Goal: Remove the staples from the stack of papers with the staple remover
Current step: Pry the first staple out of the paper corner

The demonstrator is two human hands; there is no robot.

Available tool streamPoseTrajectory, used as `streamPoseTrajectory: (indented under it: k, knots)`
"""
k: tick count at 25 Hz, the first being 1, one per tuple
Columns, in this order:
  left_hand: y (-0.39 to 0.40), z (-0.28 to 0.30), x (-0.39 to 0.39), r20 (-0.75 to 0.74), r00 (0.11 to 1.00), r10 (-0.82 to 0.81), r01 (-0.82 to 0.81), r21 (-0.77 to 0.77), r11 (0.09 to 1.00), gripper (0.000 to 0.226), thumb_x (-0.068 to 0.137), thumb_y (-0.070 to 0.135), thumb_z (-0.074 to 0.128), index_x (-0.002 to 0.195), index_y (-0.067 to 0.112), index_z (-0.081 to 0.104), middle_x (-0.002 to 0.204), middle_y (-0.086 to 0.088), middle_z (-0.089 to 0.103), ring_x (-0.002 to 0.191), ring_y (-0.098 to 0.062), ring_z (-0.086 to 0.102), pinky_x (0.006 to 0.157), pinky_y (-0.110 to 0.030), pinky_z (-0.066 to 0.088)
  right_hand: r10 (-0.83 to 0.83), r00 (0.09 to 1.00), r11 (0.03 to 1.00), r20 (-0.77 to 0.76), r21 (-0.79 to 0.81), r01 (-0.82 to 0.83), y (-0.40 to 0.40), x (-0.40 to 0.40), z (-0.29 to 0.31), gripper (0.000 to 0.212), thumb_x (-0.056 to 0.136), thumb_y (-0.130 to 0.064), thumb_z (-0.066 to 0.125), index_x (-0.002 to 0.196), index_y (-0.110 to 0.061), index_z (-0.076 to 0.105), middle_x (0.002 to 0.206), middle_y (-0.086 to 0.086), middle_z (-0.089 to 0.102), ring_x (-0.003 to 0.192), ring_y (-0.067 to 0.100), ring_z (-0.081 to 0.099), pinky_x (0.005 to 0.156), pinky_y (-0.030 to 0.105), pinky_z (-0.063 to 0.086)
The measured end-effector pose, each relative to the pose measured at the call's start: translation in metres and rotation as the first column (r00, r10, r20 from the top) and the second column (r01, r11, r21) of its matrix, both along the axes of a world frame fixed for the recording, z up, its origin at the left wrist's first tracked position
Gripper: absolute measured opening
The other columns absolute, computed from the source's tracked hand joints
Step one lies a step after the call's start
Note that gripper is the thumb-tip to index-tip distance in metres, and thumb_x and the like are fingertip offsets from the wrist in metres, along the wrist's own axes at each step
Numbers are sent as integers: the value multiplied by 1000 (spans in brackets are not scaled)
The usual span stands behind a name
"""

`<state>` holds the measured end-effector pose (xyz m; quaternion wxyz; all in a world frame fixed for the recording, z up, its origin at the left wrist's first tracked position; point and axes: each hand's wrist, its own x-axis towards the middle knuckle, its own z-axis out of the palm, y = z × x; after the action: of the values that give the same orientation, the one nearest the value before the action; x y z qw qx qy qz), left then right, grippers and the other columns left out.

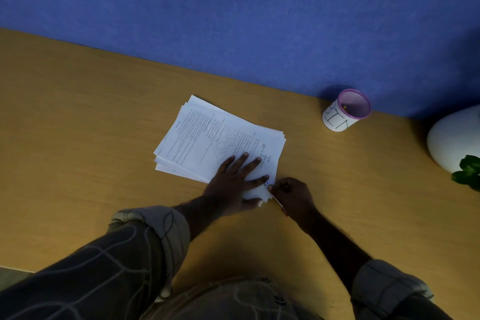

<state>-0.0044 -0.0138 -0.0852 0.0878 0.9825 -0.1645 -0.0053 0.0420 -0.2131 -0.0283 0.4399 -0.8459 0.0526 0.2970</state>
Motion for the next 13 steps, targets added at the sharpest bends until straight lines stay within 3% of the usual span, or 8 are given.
streamPoseTrajectory:
  k: [7, 13]
  knots:
    - [0, 0, -1, -21, 1000, -3, 3, -13, 1000, 71, 88, 72, 39, 150, 40, 32, 167, -3, 18, 153, -34, 13, 121, -56, 11, -62, 998, 997, 31, 56, 60, -7, -12, -3, 24, 85, -47, 66, 84, -23, 65, 73, 4, 69, 49, 9, 59, 44, 24, 49]
    - [-1, 4, -2, -75, 997, 16, -19, -43, 999, 92, 78, 84, 40, 155, 36, 22, 167, 1, 12, 154, -30, 9, 122, -54, 9, -162, 979, 987, 120, 40, 158, -11, -11, -3, 21, 88, -47, 63, 88, -25, 62, 75, 2, 69, 50, 11, 60, 42, 27, 51]
